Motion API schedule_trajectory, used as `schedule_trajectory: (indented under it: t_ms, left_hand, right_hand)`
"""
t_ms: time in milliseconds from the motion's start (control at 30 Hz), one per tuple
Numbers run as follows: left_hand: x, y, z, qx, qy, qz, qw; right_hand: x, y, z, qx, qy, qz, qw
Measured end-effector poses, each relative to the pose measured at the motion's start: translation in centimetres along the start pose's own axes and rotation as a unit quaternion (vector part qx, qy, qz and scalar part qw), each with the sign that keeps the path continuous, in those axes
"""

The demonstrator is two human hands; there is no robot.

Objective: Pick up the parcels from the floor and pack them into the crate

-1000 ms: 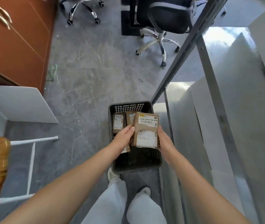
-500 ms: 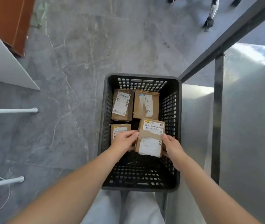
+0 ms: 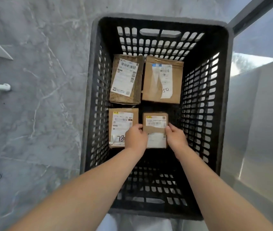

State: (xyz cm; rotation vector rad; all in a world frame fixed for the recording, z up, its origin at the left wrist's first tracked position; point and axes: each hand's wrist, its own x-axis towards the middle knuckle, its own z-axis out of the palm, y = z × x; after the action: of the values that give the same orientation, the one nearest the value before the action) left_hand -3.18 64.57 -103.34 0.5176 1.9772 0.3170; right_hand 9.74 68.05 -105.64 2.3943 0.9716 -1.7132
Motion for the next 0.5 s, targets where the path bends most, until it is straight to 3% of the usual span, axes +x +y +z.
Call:
schedule_trajectory:
  t_ms: [100,300,400,500]
  left_hand:
    - [0.0,0.1,1.0,-0.033,-0.01,0.021,0.999]
    - [-1.2,0.4,2.8,0.049,-0.056,0.085,0.994]
    - [-0.6,1.4,2.4,-0.048,-0.06,0.069,0.995]
    - [-0.5,1.8,0.7,-0.066,-0.053,0.061,0.995]
  right_hand:
    - [1.2,-1.4,0.9,-0.052,0.009,-0.037,0.998]
    - [2.6,-2.9,2.7,-0.13,0.004,-0.059,0.99]
    - [2.4,-2.6,2.1,-0.172,-0.036,-0.046,0.983]
    - [0.7,-2.7,0.8,-0.182,-0.048,-0.027,0.982]
